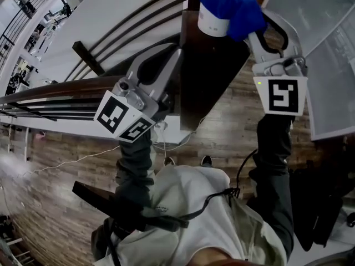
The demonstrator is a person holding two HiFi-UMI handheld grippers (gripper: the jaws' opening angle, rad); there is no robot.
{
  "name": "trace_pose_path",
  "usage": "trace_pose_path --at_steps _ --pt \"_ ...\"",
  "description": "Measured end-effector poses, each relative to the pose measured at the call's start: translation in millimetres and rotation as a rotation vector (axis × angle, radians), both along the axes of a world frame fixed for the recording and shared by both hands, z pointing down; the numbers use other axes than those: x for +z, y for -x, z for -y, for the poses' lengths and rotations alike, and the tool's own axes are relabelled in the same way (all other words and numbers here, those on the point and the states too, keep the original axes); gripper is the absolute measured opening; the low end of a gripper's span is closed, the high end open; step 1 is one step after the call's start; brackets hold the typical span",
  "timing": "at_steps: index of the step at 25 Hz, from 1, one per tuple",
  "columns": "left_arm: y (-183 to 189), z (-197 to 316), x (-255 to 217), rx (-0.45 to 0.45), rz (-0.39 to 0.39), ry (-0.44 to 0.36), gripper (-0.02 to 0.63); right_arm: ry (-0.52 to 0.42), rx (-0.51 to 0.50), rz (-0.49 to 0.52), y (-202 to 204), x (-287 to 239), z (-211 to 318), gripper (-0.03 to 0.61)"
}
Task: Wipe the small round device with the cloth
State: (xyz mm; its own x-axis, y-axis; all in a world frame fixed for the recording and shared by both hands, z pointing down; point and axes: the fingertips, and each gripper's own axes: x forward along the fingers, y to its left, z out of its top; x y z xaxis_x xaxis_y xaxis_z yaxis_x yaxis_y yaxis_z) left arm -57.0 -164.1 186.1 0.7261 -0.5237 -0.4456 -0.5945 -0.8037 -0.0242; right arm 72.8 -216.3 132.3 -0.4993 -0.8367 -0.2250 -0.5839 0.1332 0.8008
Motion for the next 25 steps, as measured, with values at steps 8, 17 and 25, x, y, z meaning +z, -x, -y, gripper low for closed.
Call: trace_pose_path --at_steps 8,17,25 --pt "-9 -7 8 0.002 0.0 0.017 0.003 0.243 -0.172 0.341 -17 -11 57 0.074" --pt "0 -13 12 -0.041 0.013 0.035 0.003 0.347 -0.211 0.325 -24 15 46 0.074" --pt "1 -18 16 -0.037 -0.001 0.041 0.003 0.127 -0.204 0.198 8 -24 15 0.072"
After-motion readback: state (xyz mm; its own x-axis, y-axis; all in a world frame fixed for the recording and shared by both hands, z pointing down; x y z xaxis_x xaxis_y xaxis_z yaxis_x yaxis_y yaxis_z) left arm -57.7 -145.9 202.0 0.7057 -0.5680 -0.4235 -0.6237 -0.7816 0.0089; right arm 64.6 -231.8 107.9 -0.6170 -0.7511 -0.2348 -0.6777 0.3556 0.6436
